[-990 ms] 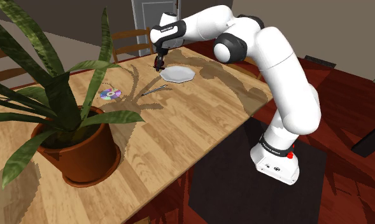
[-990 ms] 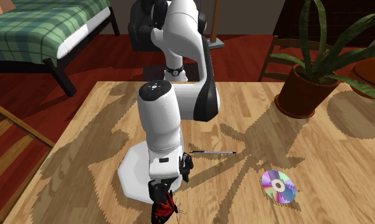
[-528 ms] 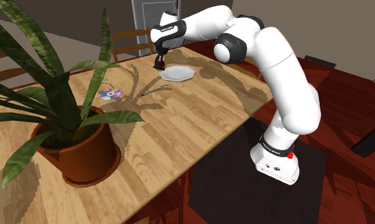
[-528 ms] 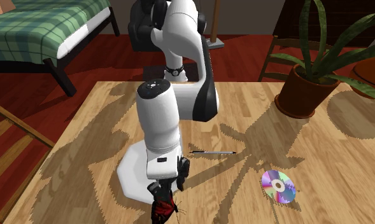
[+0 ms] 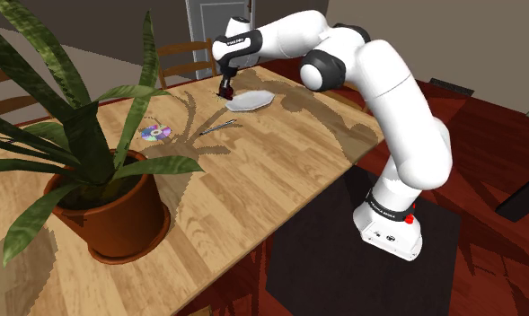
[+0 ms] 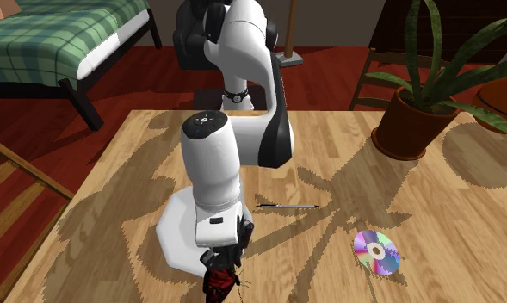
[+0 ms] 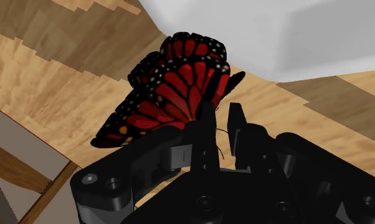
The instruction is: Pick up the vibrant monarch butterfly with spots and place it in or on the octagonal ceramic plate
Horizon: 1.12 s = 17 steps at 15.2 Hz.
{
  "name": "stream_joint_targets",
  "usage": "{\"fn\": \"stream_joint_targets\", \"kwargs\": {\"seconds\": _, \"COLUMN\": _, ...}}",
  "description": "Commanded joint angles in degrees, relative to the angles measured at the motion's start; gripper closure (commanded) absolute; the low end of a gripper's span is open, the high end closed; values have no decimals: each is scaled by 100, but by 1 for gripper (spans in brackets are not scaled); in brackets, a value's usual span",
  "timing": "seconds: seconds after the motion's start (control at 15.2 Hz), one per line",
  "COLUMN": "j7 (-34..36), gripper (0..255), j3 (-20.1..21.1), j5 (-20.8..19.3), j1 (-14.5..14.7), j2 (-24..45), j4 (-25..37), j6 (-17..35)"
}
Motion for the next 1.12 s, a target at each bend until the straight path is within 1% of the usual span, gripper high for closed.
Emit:
{"fn": "stream_joint_targets", "kwargs": {"seconds": 0.0, "j7": 0, "gripper": 255, "j3": -5, "j5": -24, "j1": 82, "j2": -116, "j4": -314, "j6": -49}}
{"fn": "stream_joint_targets", "kwargs": {"seconds": 0.92, "j7": 216, "gripper": 255, "j3": -140, "j5": -235, "j1": 74, "j2": -464, "j4": 169, "j6": -852}}
{"fn": "stream_joint_targets", "kwargs": {"seconds": 1.06, "j7": 5, "gripper": 255, "j3": -212, "j5": -252, "j1": 227, "j2": -1004, "j4": -803, "j6": -450}}
